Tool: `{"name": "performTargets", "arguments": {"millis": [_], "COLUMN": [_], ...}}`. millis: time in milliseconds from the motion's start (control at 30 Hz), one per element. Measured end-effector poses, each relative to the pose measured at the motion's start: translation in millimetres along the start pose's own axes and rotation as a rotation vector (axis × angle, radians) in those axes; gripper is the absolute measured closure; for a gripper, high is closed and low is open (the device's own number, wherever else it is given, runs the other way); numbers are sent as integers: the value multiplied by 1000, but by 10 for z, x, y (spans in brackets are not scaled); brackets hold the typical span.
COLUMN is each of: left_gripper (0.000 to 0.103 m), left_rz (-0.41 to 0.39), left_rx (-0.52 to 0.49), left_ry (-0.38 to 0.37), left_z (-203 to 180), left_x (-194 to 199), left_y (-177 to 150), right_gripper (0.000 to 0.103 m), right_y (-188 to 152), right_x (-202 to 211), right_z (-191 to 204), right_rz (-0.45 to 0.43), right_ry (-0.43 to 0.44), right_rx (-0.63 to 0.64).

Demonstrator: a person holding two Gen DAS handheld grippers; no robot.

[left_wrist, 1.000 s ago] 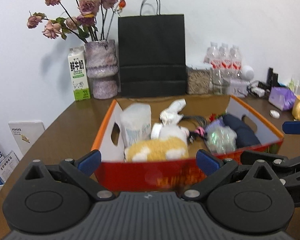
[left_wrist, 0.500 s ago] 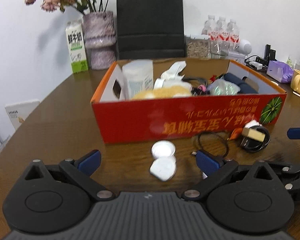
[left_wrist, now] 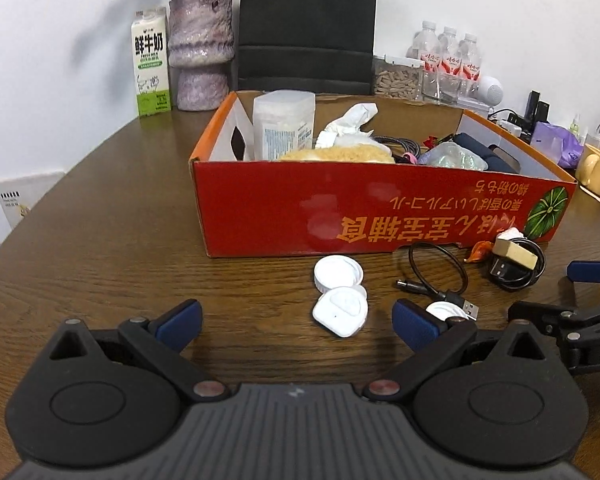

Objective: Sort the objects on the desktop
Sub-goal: 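Grasp the white earbud case with the left tool while the right tool grasps the black cable with beige block, then carry the earbud case and cable into the box and open both tools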

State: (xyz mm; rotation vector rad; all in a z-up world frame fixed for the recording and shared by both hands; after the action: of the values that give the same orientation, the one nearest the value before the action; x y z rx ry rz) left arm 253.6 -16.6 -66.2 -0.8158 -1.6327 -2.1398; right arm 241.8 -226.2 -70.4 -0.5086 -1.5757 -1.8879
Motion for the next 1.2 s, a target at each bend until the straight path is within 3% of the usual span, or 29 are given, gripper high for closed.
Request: {"name": "performTargets", "arguments": {"millis": [133, 233, 333, 400, 500, 733, 900, 1100, 1200], "left_gripper": [0, 10, 31, 53, 74, 74, 74, 74, 74], "left_rz": [8, 1, -16, -26, -41, -49, -50, -50, -50], "left_rx": [-8, -19, -30, -43, -55, -48, -45, -44, -45], "left_ry": [-15, -19, -16, -21, -44, -57, -59, -60, -59], "left_z": [-23, -45, -62, -83, -117, -119, -121, -121, -117], "left_x": [-30, -32, -17, -6, 6, 21, 25, 29, 33], "left_y": [-3, 12, 38, 54, 75, 72, 69, 69, 66], "right_gripper": [0, 0, 0, 0, 11, 27, 50, 66, 66], "right_y": [13, 15, 19, 22, 36, 161, 194, 217, 219], "right_x": [-13, -13, -14, -14, 11, 146, 117, 119, 168], "right_z": [6, 10, 12, 20, 50, 208, 300, 357, 407], "right_rz": [-1, -1, -1, -3, -25, -126, -122, -137, -157], "right_ry": [-3, -4, -3, -3, -2, 23, 59, 58, 70], "right_rx": [-3, -2, -2, -2, 9, 71, 90, 122, 156]}}
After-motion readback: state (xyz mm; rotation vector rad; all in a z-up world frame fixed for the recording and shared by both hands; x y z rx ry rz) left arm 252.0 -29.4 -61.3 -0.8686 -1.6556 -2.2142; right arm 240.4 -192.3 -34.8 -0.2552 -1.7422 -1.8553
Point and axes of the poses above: each gripper's, at about its wrist camera, not at the fingertips, and x roughly against the way its jaws point, z to its left, y to its top, the point moved 8 cm from there along -x, roughly the way its jaws point, and after that the axes turned 15 degrees about -x, right-handed, at the moved point
